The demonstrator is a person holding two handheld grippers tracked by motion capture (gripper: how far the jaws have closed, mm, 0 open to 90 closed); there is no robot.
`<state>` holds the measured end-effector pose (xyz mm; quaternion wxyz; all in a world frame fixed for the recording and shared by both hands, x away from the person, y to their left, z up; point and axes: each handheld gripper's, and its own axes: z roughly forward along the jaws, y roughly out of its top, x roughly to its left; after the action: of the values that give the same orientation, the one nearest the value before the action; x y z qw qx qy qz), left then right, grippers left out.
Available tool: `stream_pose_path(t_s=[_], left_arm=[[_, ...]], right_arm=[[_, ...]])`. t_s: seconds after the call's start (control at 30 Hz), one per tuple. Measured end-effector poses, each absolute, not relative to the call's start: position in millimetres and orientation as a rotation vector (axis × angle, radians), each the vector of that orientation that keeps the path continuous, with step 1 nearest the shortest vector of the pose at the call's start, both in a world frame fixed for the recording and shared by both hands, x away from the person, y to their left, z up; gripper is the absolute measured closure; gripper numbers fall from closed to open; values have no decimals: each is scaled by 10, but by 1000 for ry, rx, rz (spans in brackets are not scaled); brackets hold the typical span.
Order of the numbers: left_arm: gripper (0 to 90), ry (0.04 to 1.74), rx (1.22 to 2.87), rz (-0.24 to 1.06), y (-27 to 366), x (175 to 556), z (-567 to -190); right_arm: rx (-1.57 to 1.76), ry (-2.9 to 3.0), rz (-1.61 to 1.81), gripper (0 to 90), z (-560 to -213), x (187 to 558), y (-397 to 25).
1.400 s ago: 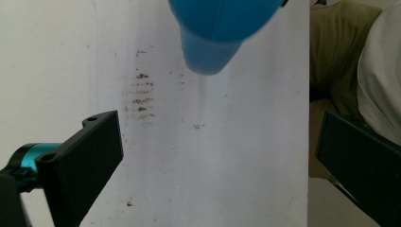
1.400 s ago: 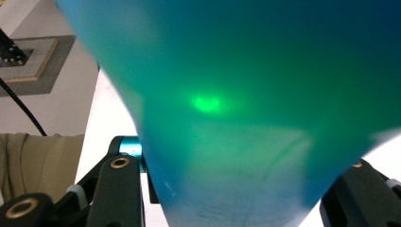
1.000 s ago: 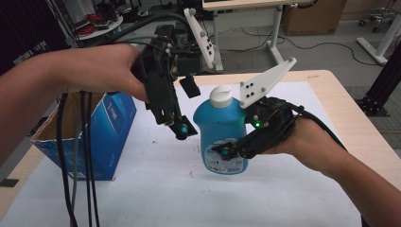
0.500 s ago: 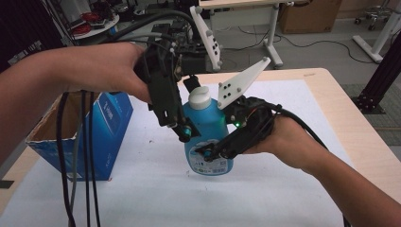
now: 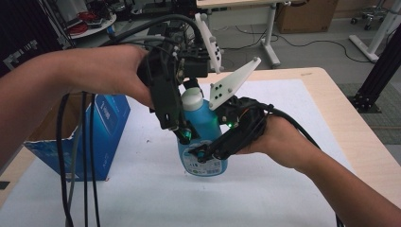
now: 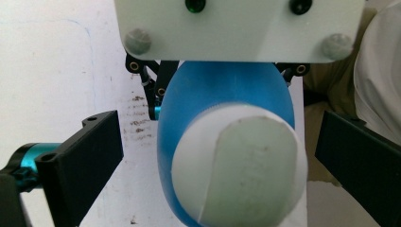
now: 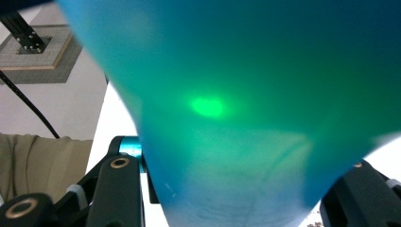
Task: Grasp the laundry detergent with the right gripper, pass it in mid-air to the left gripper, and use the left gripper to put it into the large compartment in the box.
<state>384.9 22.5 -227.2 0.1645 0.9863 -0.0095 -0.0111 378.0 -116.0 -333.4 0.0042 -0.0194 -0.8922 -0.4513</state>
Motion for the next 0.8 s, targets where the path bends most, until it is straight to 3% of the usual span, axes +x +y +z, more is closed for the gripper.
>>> stream_pose_path(t_s=[0.1,0.8], left_arm=[[111,-34,2809,-43,225,3864,-2272],[300,-99,2833,-71,198,3882,-2345]], right_arm=[[-62,-2800,-1411,459,-3333,3779,-1163],[-68,-2799,-1402,459,-3340,3783,-1162]])
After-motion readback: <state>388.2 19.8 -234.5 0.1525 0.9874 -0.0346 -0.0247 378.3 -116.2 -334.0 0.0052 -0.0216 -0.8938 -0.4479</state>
